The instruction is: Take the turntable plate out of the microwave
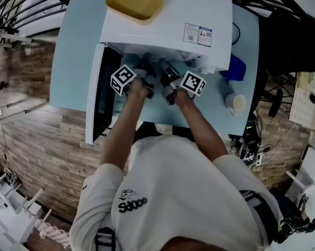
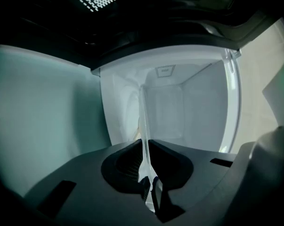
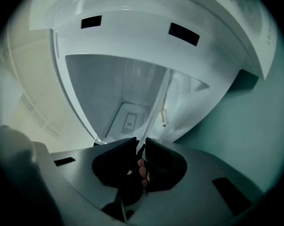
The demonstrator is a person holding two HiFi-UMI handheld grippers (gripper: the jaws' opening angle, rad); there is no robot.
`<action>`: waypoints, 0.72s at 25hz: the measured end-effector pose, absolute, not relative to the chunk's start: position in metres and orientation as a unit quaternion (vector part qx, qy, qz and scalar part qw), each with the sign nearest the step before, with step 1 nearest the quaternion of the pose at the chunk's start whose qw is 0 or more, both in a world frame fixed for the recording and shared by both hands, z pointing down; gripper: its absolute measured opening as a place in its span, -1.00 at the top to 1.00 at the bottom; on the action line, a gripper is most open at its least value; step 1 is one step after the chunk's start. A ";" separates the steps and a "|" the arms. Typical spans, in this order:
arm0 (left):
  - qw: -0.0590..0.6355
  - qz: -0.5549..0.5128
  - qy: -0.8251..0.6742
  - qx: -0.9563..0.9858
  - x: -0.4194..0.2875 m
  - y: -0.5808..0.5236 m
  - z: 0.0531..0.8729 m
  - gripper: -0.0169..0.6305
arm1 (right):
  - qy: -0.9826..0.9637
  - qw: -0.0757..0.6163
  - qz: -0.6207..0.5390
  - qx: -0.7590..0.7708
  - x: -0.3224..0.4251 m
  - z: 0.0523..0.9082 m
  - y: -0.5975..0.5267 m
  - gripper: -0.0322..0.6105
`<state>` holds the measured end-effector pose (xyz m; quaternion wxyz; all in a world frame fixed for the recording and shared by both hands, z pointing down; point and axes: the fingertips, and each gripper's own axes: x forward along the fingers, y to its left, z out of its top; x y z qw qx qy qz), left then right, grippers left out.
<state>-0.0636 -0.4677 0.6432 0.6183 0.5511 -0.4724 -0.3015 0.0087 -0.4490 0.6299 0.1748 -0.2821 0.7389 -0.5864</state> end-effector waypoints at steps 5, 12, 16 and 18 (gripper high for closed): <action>0.621 -0.312 -0.473 0.541 -0.067 -0.447 0.641 0.80 | 0.745 0.162 -0.581 -0.286 0.009 0.631 -0.439 0.70; 0.622 -0.300 -0.470 0.549 -0.063 -0.417 0.640 0.81 | 0.707 0.209 -0.605 -0.300 0.020 0.640 -0.458 0.39; 0.625 -0.296 -0.466 0.553 -0.060 -0.396 0.642 0.81 | 0.685 0.225 -0.625 -0.298 0.023 0.650 -0.466 0.38; 0.626 -0.291 -0.463 0.556 -0.060 -0.388 0.644 0.81 | 0.672 0.235 -0.636 -0.297 0.025 0.654 -0.467 0.38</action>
